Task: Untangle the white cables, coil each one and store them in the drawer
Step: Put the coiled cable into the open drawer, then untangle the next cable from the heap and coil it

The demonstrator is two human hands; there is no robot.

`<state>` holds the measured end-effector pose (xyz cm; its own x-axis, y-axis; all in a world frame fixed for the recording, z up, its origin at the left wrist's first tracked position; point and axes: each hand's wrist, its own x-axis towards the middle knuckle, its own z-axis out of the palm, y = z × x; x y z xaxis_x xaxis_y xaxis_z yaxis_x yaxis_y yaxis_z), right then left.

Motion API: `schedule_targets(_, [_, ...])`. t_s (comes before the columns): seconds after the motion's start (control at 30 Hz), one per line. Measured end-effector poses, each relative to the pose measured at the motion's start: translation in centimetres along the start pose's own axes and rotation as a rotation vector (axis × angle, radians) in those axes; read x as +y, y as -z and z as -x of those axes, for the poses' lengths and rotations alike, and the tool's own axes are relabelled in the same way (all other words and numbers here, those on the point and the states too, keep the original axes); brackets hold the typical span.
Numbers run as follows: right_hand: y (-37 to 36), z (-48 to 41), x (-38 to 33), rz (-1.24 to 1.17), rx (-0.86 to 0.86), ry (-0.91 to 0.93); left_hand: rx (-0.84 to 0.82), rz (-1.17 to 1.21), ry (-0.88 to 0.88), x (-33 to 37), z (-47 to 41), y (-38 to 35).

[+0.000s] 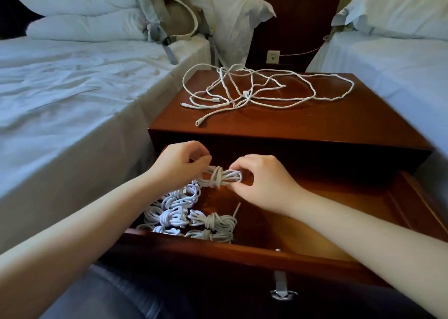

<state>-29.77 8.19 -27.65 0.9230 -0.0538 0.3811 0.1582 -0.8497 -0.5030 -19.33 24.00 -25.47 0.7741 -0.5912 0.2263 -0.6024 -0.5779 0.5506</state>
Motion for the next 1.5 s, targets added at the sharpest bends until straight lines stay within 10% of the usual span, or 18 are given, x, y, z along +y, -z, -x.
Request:
schedule_targets(0.53, [0.9,1.0,-0.1,-0.048,-0.428,-0.054,-0.262,-0.308,0.029,-0.6,-0.1,-0.7])
schedule_targets(1.5, [0.1,0.9,0.1,-0.025,-0.364,0.003,-0.131,-0.204,-0.068,-1.1,-0.2,-0.8])
